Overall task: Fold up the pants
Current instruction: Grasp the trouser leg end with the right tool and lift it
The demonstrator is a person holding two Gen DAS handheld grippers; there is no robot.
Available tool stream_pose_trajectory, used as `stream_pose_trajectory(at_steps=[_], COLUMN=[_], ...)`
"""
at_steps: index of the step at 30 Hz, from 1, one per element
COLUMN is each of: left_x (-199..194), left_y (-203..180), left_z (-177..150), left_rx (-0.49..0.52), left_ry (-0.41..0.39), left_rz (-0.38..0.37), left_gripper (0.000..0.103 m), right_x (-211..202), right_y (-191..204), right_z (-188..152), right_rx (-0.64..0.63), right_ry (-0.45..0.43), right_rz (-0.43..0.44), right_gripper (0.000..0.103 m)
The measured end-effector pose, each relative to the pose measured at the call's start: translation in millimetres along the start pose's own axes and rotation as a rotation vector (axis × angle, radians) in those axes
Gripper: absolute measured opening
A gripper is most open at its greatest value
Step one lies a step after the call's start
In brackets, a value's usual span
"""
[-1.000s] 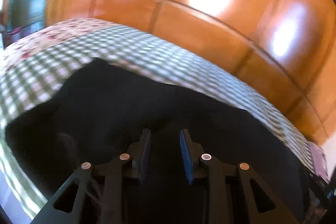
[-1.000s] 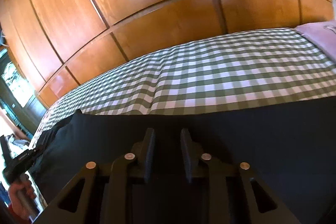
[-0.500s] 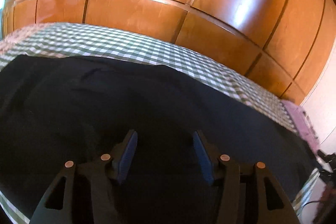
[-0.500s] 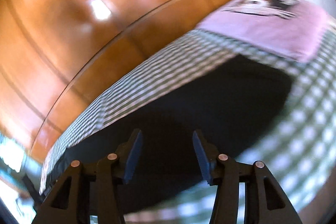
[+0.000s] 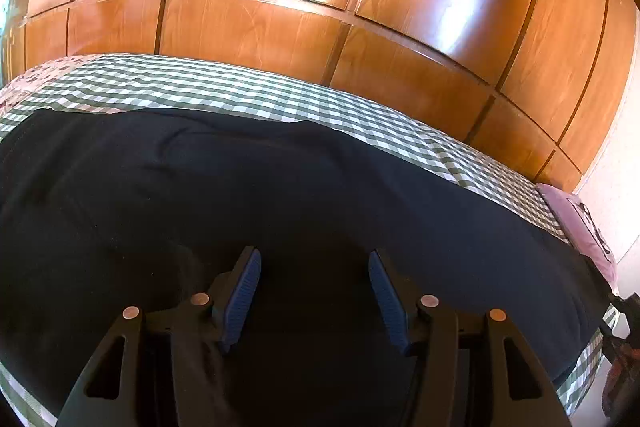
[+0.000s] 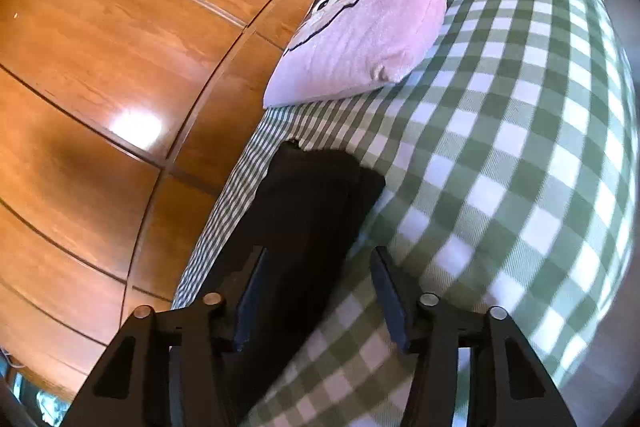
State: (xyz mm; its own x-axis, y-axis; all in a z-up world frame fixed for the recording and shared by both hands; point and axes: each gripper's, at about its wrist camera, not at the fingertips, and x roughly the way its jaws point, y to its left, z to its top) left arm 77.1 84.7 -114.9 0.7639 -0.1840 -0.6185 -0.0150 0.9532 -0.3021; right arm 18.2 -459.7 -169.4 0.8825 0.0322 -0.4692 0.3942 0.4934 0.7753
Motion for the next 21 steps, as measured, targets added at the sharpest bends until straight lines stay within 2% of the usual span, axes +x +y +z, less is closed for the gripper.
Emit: stream_pose_trajectory(at_steps=[1, 5, 9, 13, 18, 21], left_x=[0, -1, -2, -3, -8, -15], left_y=[0, 1, 2, 3, 5, 13], left_z=[0, -2, -2, -2, 3, 7], left_rx=[-0.002, -0.005, -0.008, -0.012, -0.029, -0.076], left_ry=[-0.002, -0.008, -0.009, -0.011, 0.024, 0.044], left_rz=[-0.003, -0.005, -0.019, -0.037, -0.056, -0.083], left_gripper=[0.057, 0.057, 0.059, 0.061, 0.061, 0.062], right_x=[6, 20, 19, 10, -12, -24], right_y=[2, 9, 18, 46, 103, 141], right_z=[3, 6, 8, 10, 11, 8], right_rx=[-0.011, -0.043, -0.051, -0.117, -0.237, -0.317], right_ry=[-0.005, 0.013, 0.015, -0.014, -0.063, -0.095], right_rz=[-0.002, -0.009, -0.032, -0.034, -0.003, 0.033], right_gripper=[0.048, 0.022, 0.018, 0.017, 0.017, 0.016])
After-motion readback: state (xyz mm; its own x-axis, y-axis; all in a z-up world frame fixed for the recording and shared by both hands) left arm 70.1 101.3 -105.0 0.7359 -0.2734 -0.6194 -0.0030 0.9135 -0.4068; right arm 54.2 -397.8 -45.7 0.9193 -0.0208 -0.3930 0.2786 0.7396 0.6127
